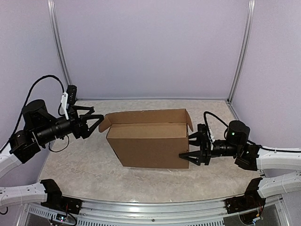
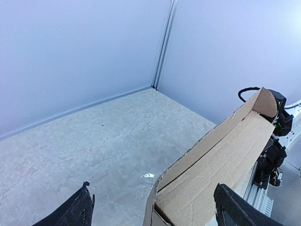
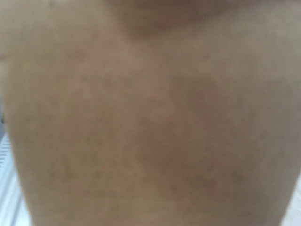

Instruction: Fold the paper box

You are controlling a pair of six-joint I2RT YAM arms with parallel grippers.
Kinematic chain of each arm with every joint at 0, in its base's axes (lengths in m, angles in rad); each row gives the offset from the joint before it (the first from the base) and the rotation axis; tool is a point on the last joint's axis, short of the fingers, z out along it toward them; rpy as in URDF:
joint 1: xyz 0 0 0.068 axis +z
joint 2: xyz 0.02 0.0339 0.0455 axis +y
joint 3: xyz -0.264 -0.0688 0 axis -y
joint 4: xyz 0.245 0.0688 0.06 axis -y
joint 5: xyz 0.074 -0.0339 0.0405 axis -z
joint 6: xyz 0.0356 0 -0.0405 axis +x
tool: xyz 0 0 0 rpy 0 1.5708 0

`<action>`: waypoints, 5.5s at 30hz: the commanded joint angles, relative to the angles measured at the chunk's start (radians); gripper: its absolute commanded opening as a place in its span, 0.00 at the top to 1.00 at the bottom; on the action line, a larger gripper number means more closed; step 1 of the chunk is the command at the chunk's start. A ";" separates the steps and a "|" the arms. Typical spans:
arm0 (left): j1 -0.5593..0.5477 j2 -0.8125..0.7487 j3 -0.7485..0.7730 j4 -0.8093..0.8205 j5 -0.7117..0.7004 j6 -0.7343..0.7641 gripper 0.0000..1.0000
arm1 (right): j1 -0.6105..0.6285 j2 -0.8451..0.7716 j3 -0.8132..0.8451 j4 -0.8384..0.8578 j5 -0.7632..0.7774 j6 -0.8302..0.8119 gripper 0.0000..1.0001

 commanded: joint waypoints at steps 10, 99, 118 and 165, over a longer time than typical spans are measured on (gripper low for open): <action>0.030 0.145 0.040 -0.122 -0.002 0.001 0.37 | -0.004 0.227 -0.012 0.245 0.011 -0.079 0.91; -0.041 0.415 -0.059 -0.154 -0.110 -0.304 1.00 | 0.035 0.609 -0.156 0.783 0.310 -0.020 0.94; -0.134 0.502 0.038 -0.281 -0.325 -0.243 1.00 | 0.033 0.650 -0.201 0.935 0.442 0.045 0.46; -0.203 0.690 0.266 -0.390 -0.477 -0.447 1.00 | 0.008 -0.254 0.222 -0.712 0.576 0.338 0.17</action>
